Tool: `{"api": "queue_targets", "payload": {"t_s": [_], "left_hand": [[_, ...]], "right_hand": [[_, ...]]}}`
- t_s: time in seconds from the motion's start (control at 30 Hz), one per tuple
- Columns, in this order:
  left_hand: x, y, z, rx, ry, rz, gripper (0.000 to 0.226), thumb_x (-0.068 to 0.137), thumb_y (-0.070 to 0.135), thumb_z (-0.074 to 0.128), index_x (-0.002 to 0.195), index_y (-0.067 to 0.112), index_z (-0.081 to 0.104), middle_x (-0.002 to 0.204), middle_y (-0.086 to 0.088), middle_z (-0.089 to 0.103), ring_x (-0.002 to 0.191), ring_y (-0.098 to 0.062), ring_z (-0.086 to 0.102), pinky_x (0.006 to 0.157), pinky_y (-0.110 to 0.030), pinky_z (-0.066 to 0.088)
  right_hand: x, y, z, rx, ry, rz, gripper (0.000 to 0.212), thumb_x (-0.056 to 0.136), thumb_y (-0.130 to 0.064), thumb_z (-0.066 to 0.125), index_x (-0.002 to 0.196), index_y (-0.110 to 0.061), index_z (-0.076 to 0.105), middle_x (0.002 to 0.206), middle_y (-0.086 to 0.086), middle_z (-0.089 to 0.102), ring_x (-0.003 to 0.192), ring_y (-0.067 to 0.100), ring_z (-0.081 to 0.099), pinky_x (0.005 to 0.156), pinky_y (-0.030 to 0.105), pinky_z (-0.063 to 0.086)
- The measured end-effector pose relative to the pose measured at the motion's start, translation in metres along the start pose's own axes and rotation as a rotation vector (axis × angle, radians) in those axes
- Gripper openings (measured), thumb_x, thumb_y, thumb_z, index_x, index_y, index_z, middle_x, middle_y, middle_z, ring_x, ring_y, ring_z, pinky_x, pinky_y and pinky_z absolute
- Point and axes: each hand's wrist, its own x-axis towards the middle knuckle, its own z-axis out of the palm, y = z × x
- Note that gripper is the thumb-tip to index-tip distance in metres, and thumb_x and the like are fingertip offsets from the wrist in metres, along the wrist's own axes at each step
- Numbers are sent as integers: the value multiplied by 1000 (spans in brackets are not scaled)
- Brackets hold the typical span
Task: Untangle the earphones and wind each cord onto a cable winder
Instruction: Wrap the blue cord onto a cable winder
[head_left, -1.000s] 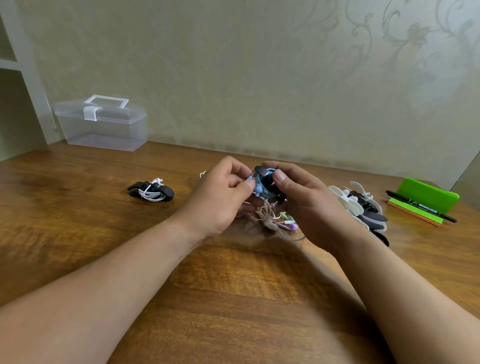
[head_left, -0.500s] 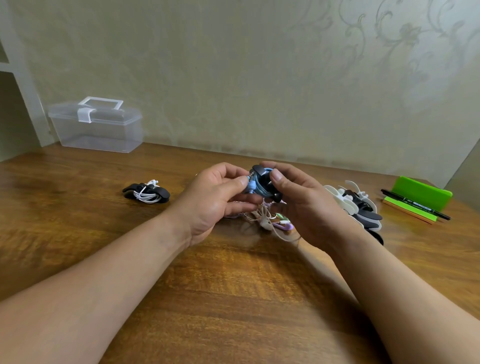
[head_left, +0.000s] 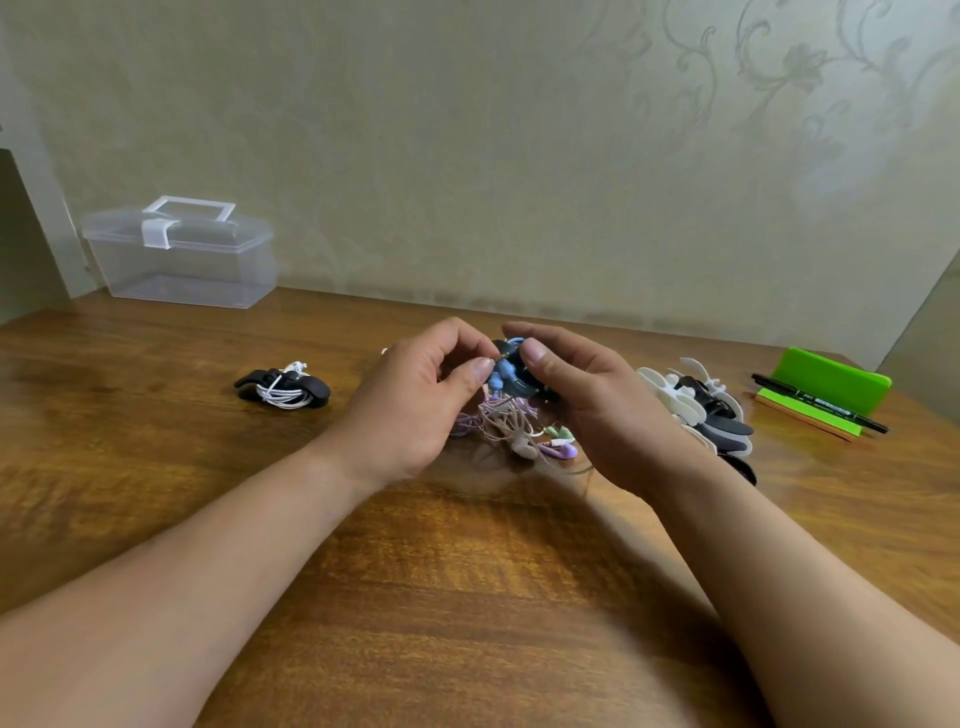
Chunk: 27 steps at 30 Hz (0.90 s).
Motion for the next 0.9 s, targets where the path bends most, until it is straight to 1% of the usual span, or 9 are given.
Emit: {"api": "queue_targets", "payload": {"t_s": [0.1, 0.17, 0.27, 0.37, 0.47, 0.57, 0.7, 0.83, 0.9], "left_hand": [[-1, -2, 1, -4, 46, -13, 17, 104, 16, 60, 97, 31, 67, 83, 12, 71, 76, -6, 69, 72, -36, 63], [-2, -4, 1, -4, 56, -19, 17, 105, 17, 58, 97, 30, 65, 84, 7, 71, 73, -9, 69, 71, -44, 64], [-1, -7, 0, -26, 14, -31, 20, 106, 17, 56, 98, 33, 64, 88, 5, 70, 76, -16, 71, 73, -51, 64], [0, -5, 0, -46, 0, -42, 18, 105, 14, 57, 99, 30, 62, 85, 13, 70, 78, -13, 72, 76, -48, 64], [-1, -6, 3, -51, 2, -54, 16, 104, 14, 58, 99, 29, 61, 86, 16, 69, 80, -11, 72, 77, -43, 64], [0, -5, 4, -114, 3, -76, 18, 105, 14, 57, 99, 30, 63, 89, 9, 71, 81, -13, 71, 77, -42, 64], [1, 1, 8, -325, 45, -239, 14, 108, 12, 51, 101, 17, 62, 91, -7, 74, 79, -23, 71, 75, -45, 64], [1, 0, 7, -418, 76, -322, 13, 108, 17, 52, 101, 19, 63, 105, -15, 73, 87, -23, 72, 68, -36, 61], [0, 0, 5, -291, 110, -274, 11, 107, 18, 53, 101, 21, 62, 102, -8, 72, 85, -13, 70, 60, -22, 54]], "right_hand": [[-2, -4, -2, -9, -26, -18, 31, 107, -24, 57, 137, -24, 67, 124, 5, 76, 117, 25, 71, 106, 51, 54], [-2, -5, -2, -35, -45, -18, 31, 108, -25, 56, 137, -26, 68, 126, 5, 75, 119, 27, 70, 109, 57, 50], [-1, -3, 0, -39, -32, -15, 29, 108, -26, 56, 135, -23, 68, 123, 5, 76, 113, 23, 71, 98, 46, 56], [1, -1, 2, 26, 20, 18, 30, 108, -27, 55, 132, -18, 70, 120, 6, 76, 101, 16, 71, 79, 28, 52], [0, -1, 4, 42, 48, 40, 28, 107, -29, 58, 128, -17, 72, 114, 4, 77, 90, 10, 71, 72, 24, 51], [1, -3, 2, 54, 40, 29, 26, 103, -22, 63, 126, -13, 72, 113, 8, 78, 94, 16, 73, 77, 28, 54], [1, -3, -3, 0, -32, -19, 33, 94, -28, 72, 127, -22, 73, 119, 12, 76, 110, 32, 71, 95, 48, 52], [-2, -4, -2, -66, -83, -18, 29, 98, -23, 72, 127, -22, 73, 114, 7, 77, 97, 19, 72, 84, 34, 53], [-1, -2, 1, -65, -56, -20, 31, 94, -27, 74, 124, -22, 74, 114, 10, 77, 98, 24, 72, 87, 40, 54]]}}
